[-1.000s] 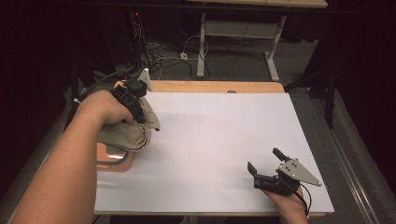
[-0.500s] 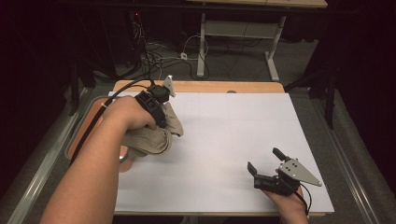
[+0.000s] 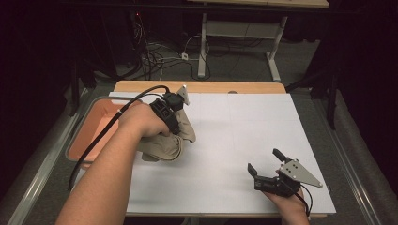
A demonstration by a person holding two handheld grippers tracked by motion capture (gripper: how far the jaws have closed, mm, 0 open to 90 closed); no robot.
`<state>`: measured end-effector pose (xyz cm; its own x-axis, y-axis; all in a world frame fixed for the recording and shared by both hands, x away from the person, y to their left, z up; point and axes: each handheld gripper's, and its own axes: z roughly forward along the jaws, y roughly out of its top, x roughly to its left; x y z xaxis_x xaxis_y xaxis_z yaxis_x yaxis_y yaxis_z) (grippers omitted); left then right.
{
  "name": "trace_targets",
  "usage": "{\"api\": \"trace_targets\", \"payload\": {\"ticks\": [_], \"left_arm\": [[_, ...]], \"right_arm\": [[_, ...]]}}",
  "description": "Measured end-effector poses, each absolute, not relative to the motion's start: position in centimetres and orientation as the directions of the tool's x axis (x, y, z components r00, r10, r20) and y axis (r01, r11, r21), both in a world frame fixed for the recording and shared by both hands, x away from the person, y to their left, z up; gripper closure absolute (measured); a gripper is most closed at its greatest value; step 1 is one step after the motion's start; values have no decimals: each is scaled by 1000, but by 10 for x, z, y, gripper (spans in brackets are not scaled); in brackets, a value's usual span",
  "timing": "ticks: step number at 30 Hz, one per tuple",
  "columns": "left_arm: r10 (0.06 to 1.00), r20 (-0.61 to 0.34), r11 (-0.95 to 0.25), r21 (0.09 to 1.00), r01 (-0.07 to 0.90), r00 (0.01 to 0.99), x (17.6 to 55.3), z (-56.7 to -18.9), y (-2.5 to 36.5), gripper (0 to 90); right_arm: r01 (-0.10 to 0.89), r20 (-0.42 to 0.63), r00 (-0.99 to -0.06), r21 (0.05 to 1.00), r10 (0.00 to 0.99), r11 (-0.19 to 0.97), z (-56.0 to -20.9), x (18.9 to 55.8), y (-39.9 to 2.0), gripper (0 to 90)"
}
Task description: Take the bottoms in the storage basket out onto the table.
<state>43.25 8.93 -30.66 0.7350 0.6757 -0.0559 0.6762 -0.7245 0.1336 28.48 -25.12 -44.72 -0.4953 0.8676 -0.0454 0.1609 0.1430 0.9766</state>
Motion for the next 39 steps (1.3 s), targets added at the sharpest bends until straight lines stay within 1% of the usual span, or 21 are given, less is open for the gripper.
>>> {"api": "trace_targets", "payload": {"ticks": [6,15,19,25,31,33,36,39], "left_arm": [[675,-51,-724,148,674,736,432,-310,83,621],[667,-84,-722,174,670,741,432,-319,75,621],[668,-71,-718,197,667,741,431,-325,71,621],[679,-69,-694,264,669,731,432,-338,71,618],[688,-87,-653,359,667,720,429,-354,72,615],[674,-80,-655,395,644,734,427,-361,70,615],[635,-37,-683,440,583,772,422,-372,65,616],[639,-34,-671,464,578,769,418,-382,60,617]], "right_arm": [[155,-45,-498,978,866,140,-446,285,-251,0],[152,-46,-495,979,868,138,-445,285,-252,0],[153,-39,-493,980,869,131,-445,285,-253,0],[149,-45,-494,979,868,136,-444,285,-252,0],[152,-39,-493,980,869,130,-444,285,-253,0],[149,-44,-493,980,869,134,-445,285,-253,0],[143,-51,-494,980,868,139,-445,285,-252,0],[144,-55,-493,979,868,144,-445,285,-252,0]]}}
